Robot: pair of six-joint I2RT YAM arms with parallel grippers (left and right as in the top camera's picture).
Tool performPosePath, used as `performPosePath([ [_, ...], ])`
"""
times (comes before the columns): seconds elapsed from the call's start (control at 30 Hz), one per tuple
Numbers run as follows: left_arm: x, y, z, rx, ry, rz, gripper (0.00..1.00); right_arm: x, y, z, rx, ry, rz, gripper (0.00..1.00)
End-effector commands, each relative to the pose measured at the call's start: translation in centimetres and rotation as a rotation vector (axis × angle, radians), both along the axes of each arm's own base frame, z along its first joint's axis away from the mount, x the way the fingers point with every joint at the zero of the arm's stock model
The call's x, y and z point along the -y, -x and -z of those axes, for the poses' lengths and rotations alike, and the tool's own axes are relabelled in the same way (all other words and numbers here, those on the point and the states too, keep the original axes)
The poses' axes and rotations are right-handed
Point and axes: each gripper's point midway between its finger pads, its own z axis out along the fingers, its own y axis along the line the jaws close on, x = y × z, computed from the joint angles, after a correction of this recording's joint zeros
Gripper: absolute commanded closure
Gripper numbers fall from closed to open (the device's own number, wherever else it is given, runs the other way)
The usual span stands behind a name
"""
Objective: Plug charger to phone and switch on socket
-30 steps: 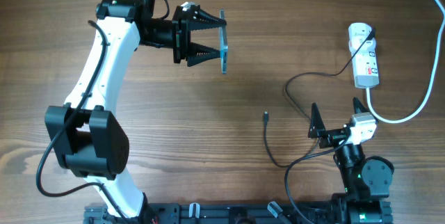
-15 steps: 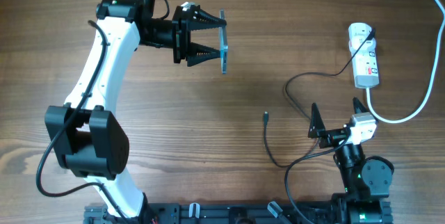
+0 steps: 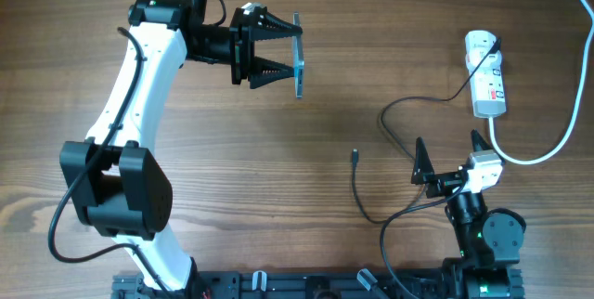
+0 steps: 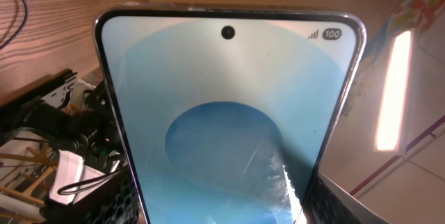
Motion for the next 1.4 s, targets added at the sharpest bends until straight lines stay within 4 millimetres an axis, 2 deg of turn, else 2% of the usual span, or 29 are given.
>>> performPosePath([
  [0.0, -0.17, 0.70, -2.04, 0.017, 0.058, 0.006, 0.34, 0.17, 0.00, -0.13, 0.008, 0.009, 0.010, 0.00],
  [1.13, -0.18, 0.70, -2.04, 0.016, 0.058, 0.006, 0.34, 0.17, 0.00, -0.13, 0.008, 0.009, 0.009, 0.00],
  [1.37, -0.93, 0.24, -2.04, 0.017, 0.058, -0.016, 0.34, 0.17, 0.00, -0.13, 0.008, 0.009, 0.009, 0.00],
])
